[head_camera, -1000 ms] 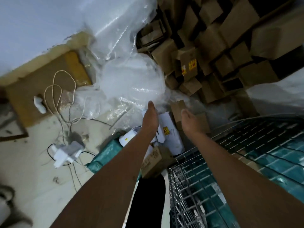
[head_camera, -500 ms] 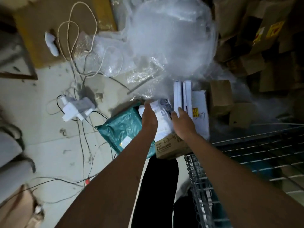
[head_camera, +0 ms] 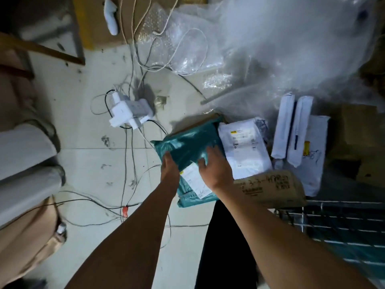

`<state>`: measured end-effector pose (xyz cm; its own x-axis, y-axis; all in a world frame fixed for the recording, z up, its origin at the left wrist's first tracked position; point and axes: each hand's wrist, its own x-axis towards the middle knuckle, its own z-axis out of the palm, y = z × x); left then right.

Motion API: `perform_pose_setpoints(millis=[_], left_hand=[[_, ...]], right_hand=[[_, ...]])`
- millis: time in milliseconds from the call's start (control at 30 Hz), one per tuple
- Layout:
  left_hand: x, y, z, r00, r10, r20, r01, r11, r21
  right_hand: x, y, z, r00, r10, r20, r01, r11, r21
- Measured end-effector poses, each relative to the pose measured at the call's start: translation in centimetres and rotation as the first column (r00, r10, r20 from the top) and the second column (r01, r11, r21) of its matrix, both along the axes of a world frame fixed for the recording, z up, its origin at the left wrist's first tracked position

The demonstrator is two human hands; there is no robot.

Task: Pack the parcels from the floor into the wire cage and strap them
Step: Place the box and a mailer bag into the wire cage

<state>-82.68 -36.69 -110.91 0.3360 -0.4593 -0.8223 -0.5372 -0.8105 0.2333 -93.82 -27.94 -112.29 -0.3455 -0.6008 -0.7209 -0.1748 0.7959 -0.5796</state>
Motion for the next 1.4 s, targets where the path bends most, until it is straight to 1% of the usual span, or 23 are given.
perform_pose_setpoints(millis=[33,67,100,167,200,233,267,300,333,400,467,533,600,667,767,833,900,967,1067,1133,1233,1333,1400], left_hand=[[1.2,-0.2,-0.3,1.000,0.003,0.027,-0.003,1.000,0.000],[1.9,-0.4,-0.6,0.999,-0.006,0.043,0.005,1.000,0.015],[2.5,-0.3,-0.8,0.999,-0.012,0.048,0.010,0.999,0.041],[3.0,0.5,-1.0,1.000,0.005,-0.006,-0.004,0.997,0.075],[3.0,1.1,-1.0,0.998,0.027,-0.064,-0.022,0.996,0.084],[2.8,1.5,-1.1,0.993,0.047,-0.109,-0.036,0.995,0.097],[2.5,2.0,-1.4,0.990,0.063,-0.126,-0.049,0.993,0.110],[2.3,2.5,-1.6,0.988,0.087,-0.126,-0.072,0.990,0.118],[2.2,2.6,-1.8,0.986,0.116,-0.121,-0.102,0.988,0.116],[2.3,2.9,-2.3,0.982,0.172,-0.076,-0.162,0.979,0.127],[2.3,3.0,-2.6,0.976,0.212,-0.056,-0.203,0.970,0.133],[2.3,2.9,-2.7,0.978,0.204,-0.040,-0.197,0.971,0.136],[2.6,2.6,-2.6,0.984,0.173,-0.039,-0.166,0.977,0.135],[3.0,2.4,-2.7,0.979,0.198,-0.038,-0.191,0.972,0.136],[2.9,2.3,-2.3,0.954,0.288,-0.079,-0.275,0.950,0.145],[2.5,2.2,-1.4,0.948,0.312,-0.056,-0.301,0.942,0.148],[2.4,2.2,-0.3,0.950,0.311,-0.025,-0.306,0.943,0.129],[2.4,2.2,0.6,0.957,0.287,-0.032,-0.282,0.953,0.112],[2.7,2.1,1.5,0.967,0.256,-0.013,-0.254,0.962,0.099],[3.4,2.5,3.1,0.959,0.284,-0.002,-0.283,0.957,0.062],[4.0,3.4,7.0,0.938,0.346,-0.025,-0.343,0.936,0.079],[3.2,4.0,10.8,0.908,0.417,-0.045,-0.412,0.906,0.101],[1.9,3.3,12.9,0.905,0.420,-0.060,-0.414,0.905,0.096]], right_hand=[[1.3,0.1,0.2,0.991,0.002,-0.136,-0.011,0.998,-0.064],[2.2,0.2,0.3,0.974,-0.028,-0.224,0.003,0.994,-0.113],[2.9,0.1,0.3,0.972,-0.034,-0.232,0.008,0.993,-0.115],[3.6,0.3,-0.1,0.984,-0.012,-0.176,0.011,1.000,-0.009],[3.5,0.4,-0.6,0.977,-0.036,-0.208,0.046,0.998,0.043],[3.0,0.4,-0.9,0.959,-0.092,-0.267,0.116,0.990,0.076],[2.4,0.8,-1.2,0.937,-0.152,-0.315,0.195,0.974,0.111],[1.7,0.9,-1.4,0.926,-0.187,-0.327,0.241,0.961,0.133],[1.1,0.9,-1.5,0.938,-0.175,-0.298,0.225,0.964,0.142],[0.6,0.9,-1.9,0.979,-0.090,-0.182,0.118,0.981,0.154],[0.0,0.7,-2.1,0.995,-0.056,-0.082,0.071,0.981,0.183],[-0.4,0.4,-2.3,0.997,-0.070,0.018,0.065,0.979,0.194],[-0.8,-0.1,-2.4,0.986,-0.150,0.069,0.135,0.974,0.184],[-1.1,-0.3,-2.4,0.970,-0.229,0.079,0.211,0.959,0.189],[-1.6,-0.2,-1.6,0.983,-0.167,0.075,0.150,0.970,0.193],[-2.2,-0.3,-0.9,0.984,-0.151,0.093,0.134,0.976,0.170],[-2.9,-0.6,0.0,0.988,-0.111,0.107,0.091,0.979,0.180],[-3.7,-1.0,0.7,0.992,-0.069,0.108,0.045,0.977,0.210],[-4.5,-1.4,2.2,0.995,-0.048,0.092,0.026,0.973,0.227],[-4.5,-1.6,4.4,0.993,-0.076,0.086,0.054,0.969,0.243],[-4.3,-2.6,9.4,0.987,-0.113,0.117,0.093,0.982,0.164],[-4.8,-4.5,14.5,0.985,-0.059,0.163,0.046,0.995,0.083],[-6.0,-5.3,17.6,0.985,-0.025,0.169,0.013,0.998,0.069]])
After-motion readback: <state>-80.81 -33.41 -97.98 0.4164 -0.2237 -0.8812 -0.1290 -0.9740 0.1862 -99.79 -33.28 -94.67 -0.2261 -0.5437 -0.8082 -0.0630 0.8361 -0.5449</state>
